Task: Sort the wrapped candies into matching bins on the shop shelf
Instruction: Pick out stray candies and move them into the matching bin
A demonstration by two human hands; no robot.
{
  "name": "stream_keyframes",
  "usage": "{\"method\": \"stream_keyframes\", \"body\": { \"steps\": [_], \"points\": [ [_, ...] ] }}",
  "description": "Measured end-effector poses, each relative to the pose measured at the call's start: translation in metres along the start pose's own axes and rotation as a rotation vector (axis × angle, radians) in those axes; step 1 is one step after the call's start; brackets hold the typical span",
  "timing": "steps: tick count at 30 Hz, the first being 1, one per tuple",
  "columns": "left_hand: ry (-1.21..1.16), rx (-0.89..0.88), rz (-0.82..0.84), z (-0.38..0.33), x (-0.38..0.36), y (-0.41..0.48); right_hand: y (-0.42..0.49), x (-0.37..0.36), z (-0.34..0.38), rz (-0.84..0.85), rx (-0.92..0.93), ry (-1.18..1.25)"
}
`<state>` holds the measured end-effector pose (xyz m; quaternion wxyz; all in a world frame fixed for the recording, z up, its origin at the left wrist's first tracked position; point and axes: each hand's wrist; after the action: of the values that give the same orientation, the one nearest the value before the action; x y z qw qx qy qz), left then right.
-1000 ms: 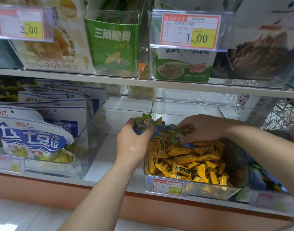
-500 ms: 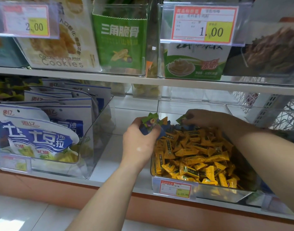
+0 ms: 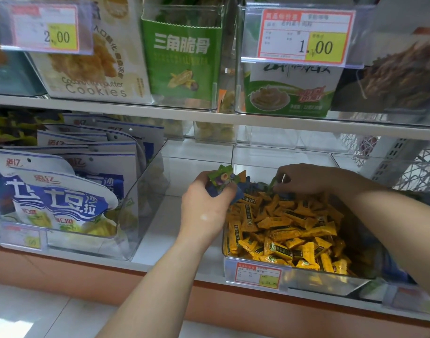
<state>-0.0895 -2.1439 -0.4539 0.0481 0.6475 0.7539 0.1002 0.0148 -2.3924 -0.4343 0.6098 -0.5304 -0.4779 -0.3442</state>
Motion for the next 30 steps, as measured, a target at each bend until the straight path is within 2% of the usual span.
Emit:
{"method": "stream_keyframes", "body": {
  "steps": [3, 7, 9, 11, 13, 16, 20, 24, 30],
  "points": [
    [-0.007, 0.005, 0.005, 0.0, 0.001, 0.0, -0.003, 0.006, -0.006, -0.067, -0.009, 0.056],
    [-0.003, 0.001, 0.002, 0.0, 0.0, 0.0, 0.002, 0.012, -0.011, -0.334, 0.006, 0.292],
    [-0.01, 0.009, 0.002, 0.0, -0.002, 0.0, 0.009, 0.012, -0.005, -0.402, 0.051, 0.393],
    [-0.008, 0.013, -0.003, -0.002, -0.003, -0.001, 0.017, 0.009, 0.008, -0.381, 0.095, 0.427],
    [-0.003, 0.008, -0.01, -0.002, -0.004, -0.001, 0.028, 0.003, 0.019, -0.306, 0.116, 0.342],
    [0.003, 0.004, -0.009, -0.002, -0.003, -0.002, 0.04, -0.007, 0.028, -0.179, 0.068, 0.171],
    [0.002, 0.003, 0.005, -0.001, -0.001, -0.002, 0.038, -0.012, 0.027, -0.122, 0.034, 0.151],
    [0.0, -0.004, 0.007, -0.002, -0.002, -0.002, 0.037, -0.017, 0.021, -0.213, 0.024, 0.134],
    [0.03, -0.068, -0.064, -0.013, -0.005, -0.008, 0.006, -0.004, 0.013, -0.523, 0.024, 0.431]
  ]
}}
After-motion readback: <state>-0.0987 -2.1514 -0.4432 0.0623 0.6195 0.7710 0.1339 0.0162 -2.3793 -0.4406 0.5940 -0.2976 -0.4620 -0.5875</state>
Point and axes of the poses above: each hand's wrist, its own y-axis towards the middle knuckle, its own x-axis out of the back of the hand, z = x × y, and after that the axes turned 10 degrees about -y, right-handed
